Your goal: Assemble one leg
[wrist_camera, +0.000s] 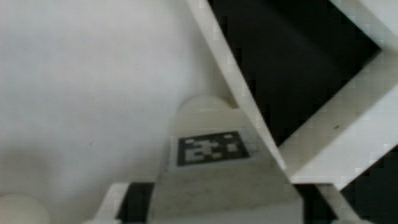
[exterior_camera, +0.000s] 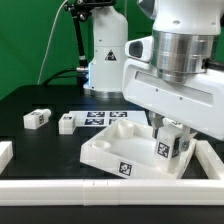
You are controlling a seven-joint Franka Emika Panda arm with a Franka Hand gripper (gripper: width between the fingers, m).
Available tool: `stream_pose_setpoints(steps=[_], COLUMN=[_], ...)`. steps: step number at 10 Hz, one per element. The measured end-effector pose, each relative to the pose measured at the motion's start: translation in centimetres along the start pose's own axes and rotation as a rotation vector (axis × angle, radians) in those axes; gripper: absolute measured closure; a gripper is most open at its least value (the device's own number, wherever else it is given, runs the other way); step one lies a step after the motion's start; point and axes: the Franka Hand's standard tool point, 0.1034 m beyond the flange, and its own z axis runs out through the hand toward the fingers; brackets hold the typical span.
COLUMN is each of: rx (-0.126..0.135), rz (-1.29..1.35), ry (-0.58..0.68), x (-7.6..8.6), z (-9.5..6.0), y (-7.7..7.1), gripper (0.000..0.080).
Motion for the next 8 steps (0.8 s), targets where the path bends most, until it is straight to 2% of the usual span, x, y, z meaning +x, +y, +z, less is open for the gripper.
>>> stream_pose_setpoints(steps=[1, 2, 3, 4, 5, 8], rx=[0.0, 0.001, 0.0, 0.0, 0.0, 0.0], rz=[-0.004, -0.004, -0.004, -0.004, -0.004, -0.004], ry=[0.0, 0.0, 0.0, 0.0, 0.0, 0.0], x=[-0.01, -0.03, -0.03, -0.03, -0.04, -0.04], z=[0.04, 0.05, 0.06, 0.07, 0.07, 0.09], y=[-0.01, -0.02, -0.02, -0.02, -0.02, -0.01], gripper=[0.0496, 0.0292, 0.0196, 0.0196, 0.0159, 0.0151])
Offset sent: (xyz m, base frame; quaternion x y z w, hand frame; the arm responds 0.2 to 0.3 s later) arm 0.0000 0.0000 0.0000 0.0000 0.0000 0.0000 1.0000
